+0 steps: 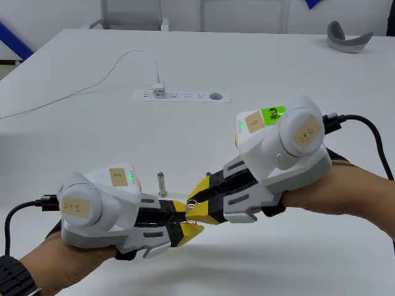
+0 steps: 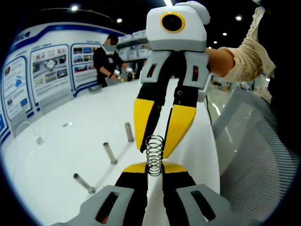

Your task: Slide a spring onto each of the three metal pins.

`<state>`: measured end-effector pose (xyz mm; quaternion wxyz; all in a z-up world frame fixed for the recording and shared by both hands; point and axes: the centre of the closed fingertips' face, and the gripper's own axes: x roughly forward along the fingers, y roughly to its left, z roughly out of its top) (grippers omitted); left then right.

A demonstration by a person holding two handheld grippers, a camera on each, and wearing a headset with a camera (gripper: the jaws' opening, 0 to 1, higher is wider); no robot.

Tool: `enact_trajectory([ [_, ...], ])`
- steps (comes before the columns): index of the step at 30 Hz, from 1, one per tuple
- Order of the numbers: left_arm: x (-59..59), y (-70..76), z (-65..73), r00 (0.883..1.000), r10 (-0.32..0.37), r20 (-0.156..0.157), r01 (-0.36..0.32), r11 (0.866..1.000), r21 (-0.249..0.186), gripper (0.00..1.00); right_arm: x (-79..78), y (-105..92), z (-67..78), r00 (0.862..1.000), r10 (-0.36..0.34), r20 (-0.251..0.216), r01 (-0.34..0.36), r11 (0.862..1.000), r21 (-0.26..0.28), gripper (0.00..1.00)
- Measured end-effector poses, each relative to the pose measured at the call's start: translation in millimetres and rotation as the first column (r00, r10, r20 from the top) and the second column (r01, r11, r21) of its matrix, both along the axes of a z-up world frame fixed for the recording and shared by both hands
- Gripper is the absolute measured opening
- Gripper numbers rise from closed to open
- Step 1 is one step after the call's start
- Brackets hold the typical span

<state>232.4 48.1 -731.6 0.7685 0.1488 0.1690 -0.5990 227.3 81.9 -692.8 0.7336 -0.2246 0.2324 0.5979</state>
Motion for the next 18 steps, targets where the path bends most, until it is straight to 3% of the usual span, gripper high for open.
enact_trajectory([
  [10,3.7,1.8,4.0,1.0,0.01,0.022,-0.01,1.0,-0.008,0.11,2.6,1.5,3.9,1.0,-0.022,-0.001,0.022,0.999,0.026,0.12],
  [18,11.0,8.5,11.3,0.999,0.046,0.011,-0.045,0.998,-0.037,0.19,5.5,1.3,6.9,1.0,-0.031,-0.001,0.031,0.999,0.04,0.12],
])
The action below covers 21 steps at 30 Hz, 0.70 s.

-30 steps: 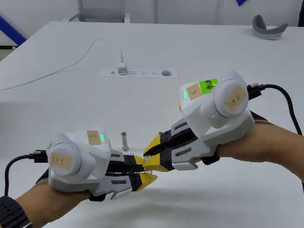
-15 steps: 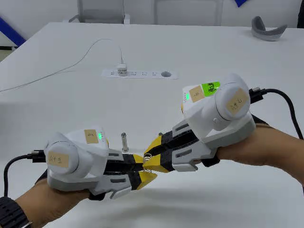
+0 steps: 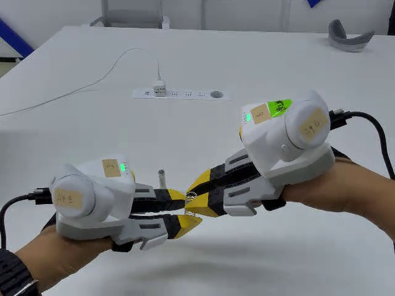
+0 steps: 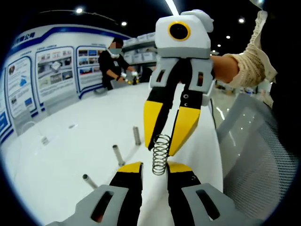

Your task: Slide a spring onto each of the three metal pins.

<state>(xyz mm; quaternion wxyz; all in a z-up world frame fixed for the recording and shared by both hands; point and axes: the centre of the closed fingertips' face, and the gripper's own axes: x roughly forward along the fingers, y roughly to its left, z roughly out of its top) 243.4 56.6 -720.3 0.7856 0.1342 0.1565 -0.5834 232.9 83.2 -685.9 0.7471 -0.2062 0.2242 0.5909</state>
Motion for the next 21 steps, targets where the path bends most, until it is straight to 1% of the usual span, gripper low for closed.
enact_trajectory([
  [6,2.5,8.2,2.1,1.0,0.023,-0.001,-0.023,1.0,-0.01,0.24,2.1,-2.5,-0.9,1.0,-0.008,0.002,0.008,1.0,-0.005,0.12],
  [10,5.8,16.4,3.9,0.999,0.049,-0.003,-0.049,0.999,-0.019,0.27,3.6,-4.5,-0.6,1.0,-0.016,0.0,0.016,1.0,-0.003,0.12],
  [13,8.3,21.9,6.6,0.997,0.075,-0.008,-0.075,0.997,-0.036,0.29,5.1,-6.4,-0.5,1.0,-0.023,0.001,0.023,1.0,-0.003,0.12],
  [21,9.7,35.2,10.0,0.992,0.122,-0.014,-0.123,0.991,-0.055,0.34,10.8,-11.2,2.2,0.999,-0.047,0.006,0.047,0.999,0.003,0.12],
])
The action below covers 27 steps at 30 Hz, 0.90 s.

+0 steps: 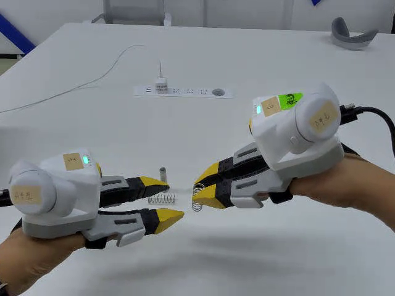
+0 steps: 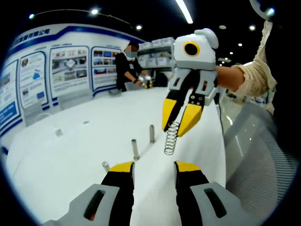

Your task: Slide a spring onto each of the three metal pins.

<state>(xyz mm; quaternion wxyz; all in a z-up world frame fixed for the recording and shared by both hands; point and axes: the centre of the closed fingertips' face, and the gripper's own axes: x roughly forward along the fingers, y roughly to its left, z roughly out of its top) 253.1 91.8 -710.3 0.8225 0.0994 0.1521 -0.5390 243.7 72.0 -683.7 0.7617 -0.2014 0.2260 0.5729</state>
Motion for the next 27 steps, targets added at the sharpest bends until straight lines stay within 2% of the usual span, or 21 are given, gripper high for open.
enact_trajectory([
  [17,7.1,22.2,-0.3,0.997,0.076,-0.009,-0.077,0.997,-0.02,0.48,15.4,-15.9,6.0,0.997,-0.07,0.011,0.07,0.997,0.013,0.12],
  [27,10.1,32.5,-2.8,0.993,0.118,-0.025,-0.119,0.992,-0.03,0.56,31.0,-26.4,8.3,0.99,-0.141,0.022,0.141,0.99,0.02,0.12],
])
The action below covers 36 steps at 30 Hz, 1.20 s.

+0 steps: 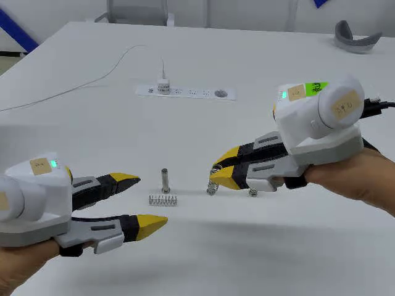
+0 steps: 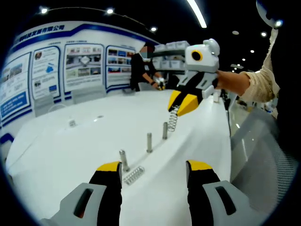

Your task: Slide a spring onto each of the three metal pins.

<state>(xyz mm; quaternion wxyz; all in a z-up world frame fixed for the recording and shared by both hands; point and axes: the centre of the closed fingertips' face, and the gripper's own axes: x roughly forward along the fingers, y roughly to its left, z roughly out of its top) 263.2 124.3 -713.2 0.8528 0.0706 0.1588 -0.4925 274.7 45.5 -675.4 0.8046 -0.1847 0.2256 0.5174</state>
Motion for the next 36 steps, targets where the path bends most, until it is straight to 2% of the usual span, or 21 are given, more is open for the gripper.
enact_trajectory([
  [11,0.0,3.2,-5.5,1.0,0.018,-0.01,-0.018,1.0,0.001,0.59,22.6,-10.2,-3.5,0.998,-0.07,0.004,0.07,0.998,0.0,0.12],
  [24,-0.1,4.3,-6.1,1.0,0.022,-0.012,-0.022,1.0,0.0,0.6,47.9,-12.4,-8.7,0.991,-0.132,-0.001,0.132,0.991,0.006,0.12],
  [36,-0.7,3.9,-7.2,1.0,0.024,-0.015,-0.024,1.0,0.002,0.61,56.2,-10.7,-19.8,0.988,-0.15,-0.028,0.15,0.989,0.001,0.12],
])
